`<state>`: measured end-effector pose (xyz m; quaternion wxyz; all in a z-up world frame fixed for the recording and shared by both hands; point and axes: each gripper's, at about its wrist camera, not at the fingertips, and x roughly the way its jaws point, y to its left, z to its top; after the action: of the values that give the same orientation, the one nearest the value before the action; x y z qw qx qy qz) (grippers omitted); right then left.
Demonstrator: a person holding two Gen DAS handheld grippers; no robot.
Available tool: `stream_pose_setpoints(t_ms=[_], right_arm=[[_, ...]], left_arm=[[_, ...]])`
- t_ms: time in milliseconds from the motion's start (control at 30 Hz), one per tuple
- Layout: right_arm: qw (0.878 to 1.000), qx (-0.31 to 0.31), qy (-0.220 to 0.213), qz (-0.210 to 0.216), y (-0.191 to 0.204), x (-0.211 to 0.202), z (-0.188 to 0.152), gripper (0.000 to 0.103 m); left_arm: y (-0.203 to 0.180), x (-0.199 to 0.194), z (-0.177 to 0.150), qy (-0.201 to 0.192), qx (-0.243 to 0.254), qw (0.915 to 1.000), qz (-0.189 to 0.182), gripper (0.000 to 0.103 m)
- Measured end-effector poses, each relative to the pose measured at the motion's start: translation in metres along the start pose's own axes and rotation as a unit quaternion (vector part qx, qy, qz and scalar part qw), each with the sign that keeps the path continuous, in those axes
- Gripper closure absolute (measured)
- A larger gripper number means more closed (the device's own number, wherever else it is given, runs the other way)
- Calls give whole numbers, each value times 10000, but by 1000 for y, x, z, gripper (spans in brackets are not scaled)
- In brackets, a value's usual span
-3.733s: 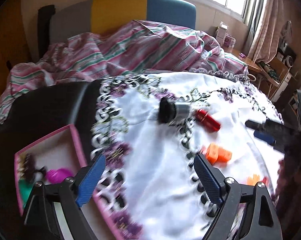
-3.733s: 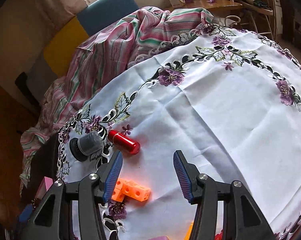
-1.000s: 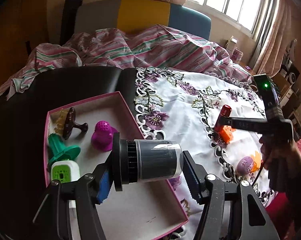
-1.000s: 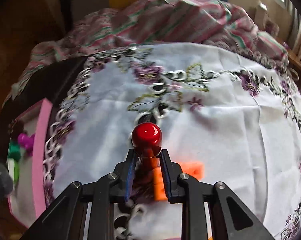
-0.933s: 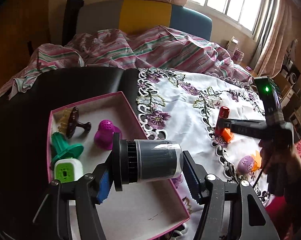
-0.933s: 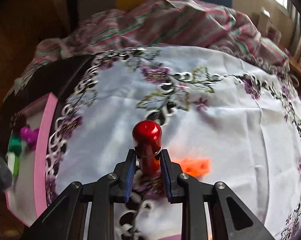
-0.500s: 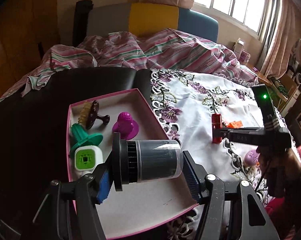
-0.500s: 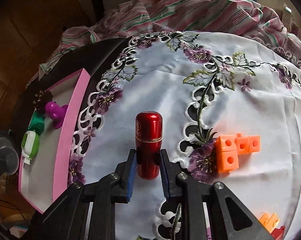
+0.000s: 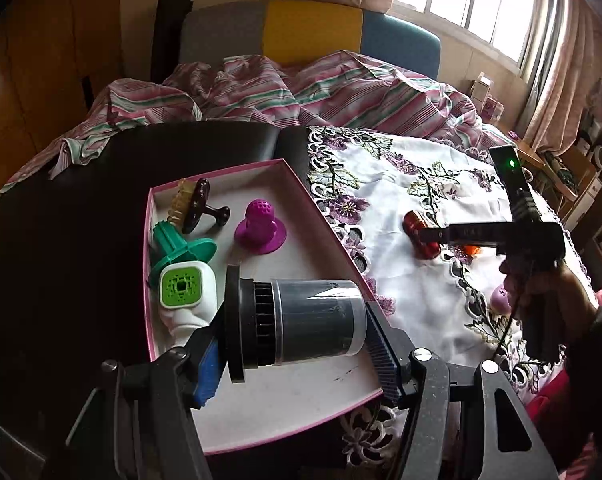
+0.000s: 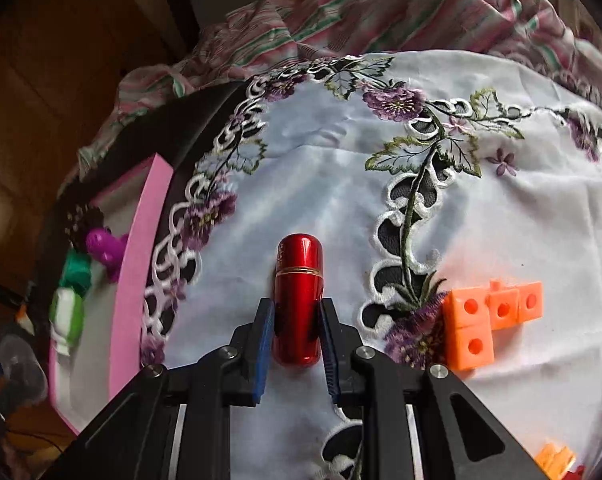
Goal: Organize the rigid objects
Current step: 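Carry the black cup into the tray and open the left gripper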
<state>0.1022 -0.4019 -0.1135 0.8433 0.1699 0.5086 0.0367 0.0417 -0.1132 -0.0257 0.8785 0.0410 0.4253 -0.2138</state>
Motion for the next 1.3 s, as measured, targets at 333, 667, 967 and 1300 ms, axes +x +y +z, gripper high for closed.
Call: stream_pose_setpoints(t_ms=[333,667,967,1300], right_arm=[[9998,182,41,47,-4,10,5,77],[9970,-424,-4,-652,13,14,5,81],[9991,-128,125,-390,4,14,7,81],[9982,-305,129,-497,8,14,7,81]], left_arm=[[17,-6,-5,6,-172,9998,62,40],[45,11,5,208,-827,9963,-140,40],[30,49,32,390,-518,9977,-212,40],[20,114,53,734,-265,9969,-6,40]])
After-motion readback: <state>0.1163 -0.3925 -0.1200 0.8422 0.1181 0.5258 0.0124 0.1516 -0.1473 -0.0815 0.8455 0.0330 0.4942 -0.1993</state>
